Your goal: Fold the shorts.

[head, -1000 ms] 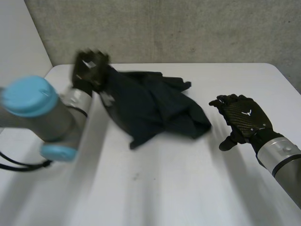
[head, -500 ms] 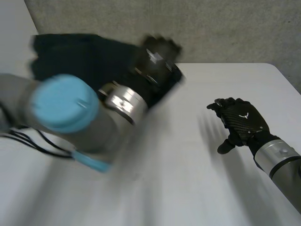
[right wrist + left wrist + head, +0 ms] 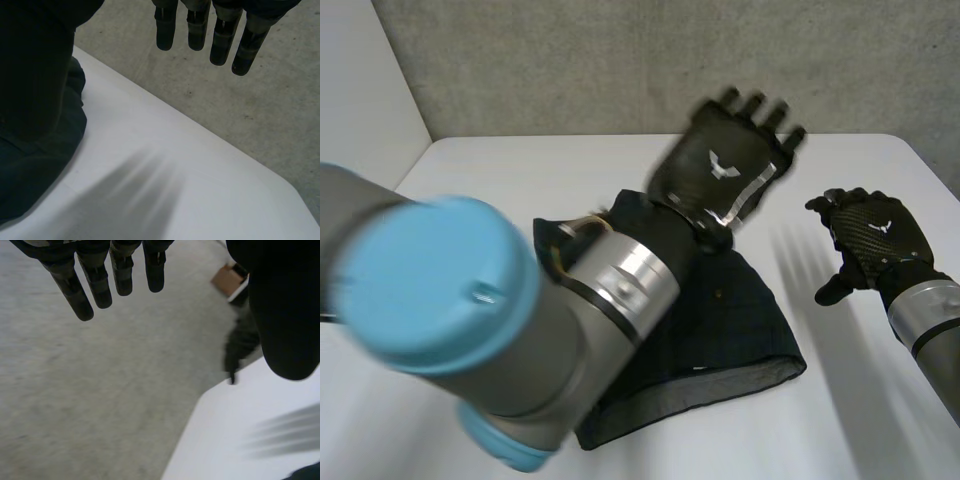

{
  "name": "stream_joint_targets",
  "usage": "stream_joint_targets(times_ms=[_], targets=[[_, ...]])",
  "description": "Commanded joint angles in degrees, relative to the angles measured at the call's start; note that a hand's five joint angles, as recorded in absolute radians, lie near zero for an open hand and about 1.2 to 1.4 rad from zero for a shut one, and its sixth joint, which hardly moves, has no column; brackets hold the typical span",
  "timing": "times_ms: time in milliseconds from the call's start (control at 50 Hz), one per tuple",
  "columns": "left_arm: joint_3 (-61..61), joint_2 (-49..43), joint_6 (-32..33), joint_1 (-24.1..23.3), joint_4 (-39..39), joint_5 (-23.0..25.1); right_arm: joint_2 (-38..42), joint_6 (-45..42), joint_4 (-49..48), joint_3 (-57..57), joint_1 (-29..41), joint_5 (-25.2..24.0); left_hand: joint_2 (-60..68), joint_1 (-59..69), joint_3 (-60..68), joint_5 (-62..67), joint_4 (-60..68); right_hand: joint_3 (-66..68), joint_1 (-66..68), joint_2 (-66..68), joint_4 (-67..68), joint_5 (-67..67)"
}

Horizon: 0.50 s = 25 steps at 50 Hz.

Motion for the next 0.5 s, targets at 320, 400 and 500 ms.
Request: stream_joint_targets(times_ms=[320, 400, 500], targets=[[-18.9, 10.1, -10.6, 18.1, -4.5, -4.9, 11.4, -4.0, 10.1, -5.5, 10.1, 0.3, 0.1, -0.4, -0.6, 0.1, -0.1, 4.2, 4.4, 3.4, 2.8, 2.4], [-22.2, 10.3, -10.8, 19.6, -2.0, -4.9, 15.5, -6.3, 8.8, -7.8, 10.2, 0.6, 0.1, -0.4, -0.6, 0.1, -0.1, 13.1, 13.4, 12.3, 11.7, 11.3], [-25.6, 10.3, -10.8, 21.7, 0.3, -4.9, 18.4, -10.4, 8.4, -12.2, 9.5, 3.0, 0.1, -0.4, -0.6, 0.1, -0.1, 63.6, 63.9, 62.8, 62.2, 61.8]])
